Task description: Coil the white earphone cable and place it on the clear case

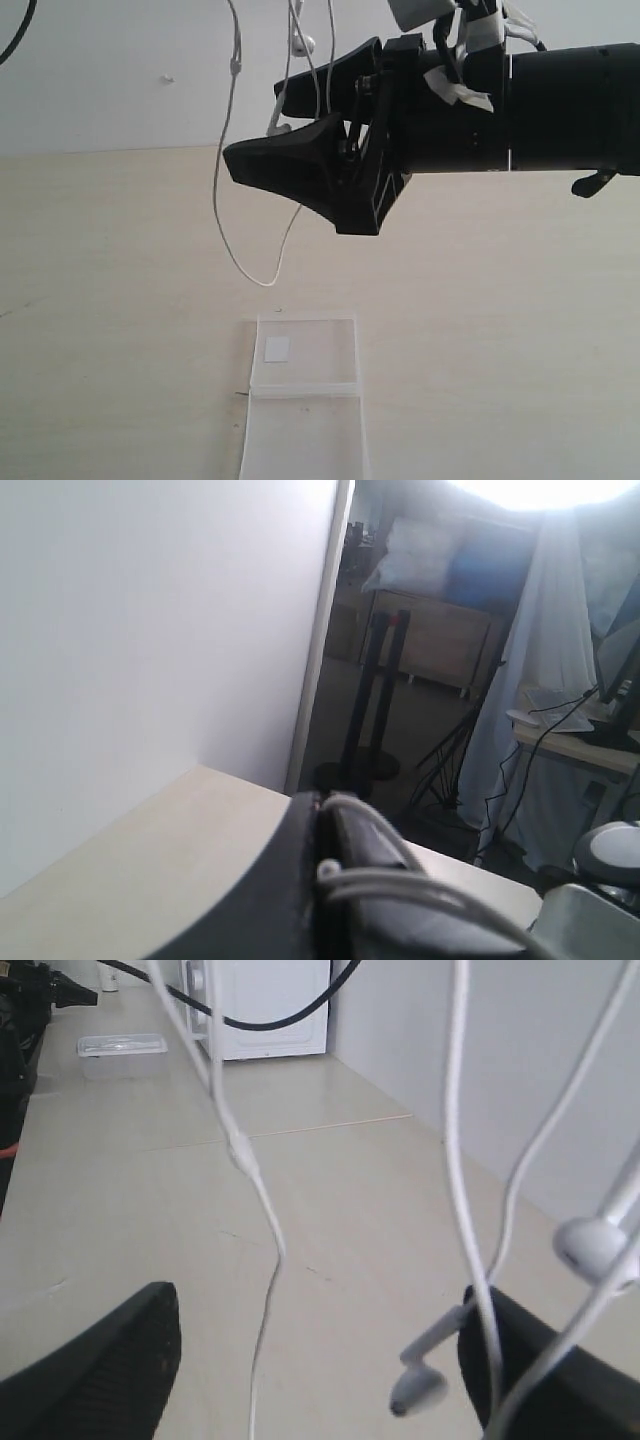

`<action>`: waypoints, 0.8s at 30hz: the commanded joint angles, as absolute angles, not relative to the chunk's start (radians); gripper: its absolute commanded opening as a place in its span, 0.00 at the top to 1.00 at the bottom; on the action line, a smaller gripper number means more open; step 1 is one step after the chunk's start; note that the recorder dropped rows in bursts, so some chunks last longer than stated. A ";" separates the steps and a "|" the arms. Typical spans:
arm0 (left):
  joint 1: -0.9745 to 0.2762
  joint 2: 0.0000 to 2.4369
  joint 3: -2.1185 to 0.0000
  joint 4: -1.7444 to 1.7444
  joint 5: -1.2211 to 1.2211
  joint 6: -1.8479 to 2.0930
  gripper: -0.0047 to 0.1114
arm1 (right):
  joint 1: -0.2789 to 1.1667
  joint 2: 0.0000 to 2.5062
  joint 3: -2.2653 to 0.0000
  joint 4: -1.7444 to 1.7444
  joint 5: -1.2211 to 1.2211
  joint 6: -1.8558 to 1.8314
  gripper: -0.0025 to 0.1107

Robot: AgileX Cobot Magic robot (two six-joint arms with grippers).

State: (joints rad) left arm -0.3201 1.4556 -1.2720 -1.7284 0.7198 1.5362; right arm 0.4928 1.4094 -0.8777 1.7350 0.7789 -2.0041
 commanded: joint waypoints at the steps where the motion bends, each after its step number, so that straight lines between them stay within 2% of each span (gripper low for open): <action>1: -0.334 1.450 -1.279 -1.744 0.721 1.519 0.96 | 0.488 1.409 -0.874 1.744 0.783 -2.005 0.33; 7: -0.370 1.450 -1.279 -1.684 0.703 1.503 0.96 | 0.488 1.409 -0.874 1.744 0.714 -1.987 0.33; 24: -0.370 1.454 -1.249 -1.627 0.658 1.482 0.96 | 0.488 1.409 -0.874 1.744 0.711 -1.987 0.33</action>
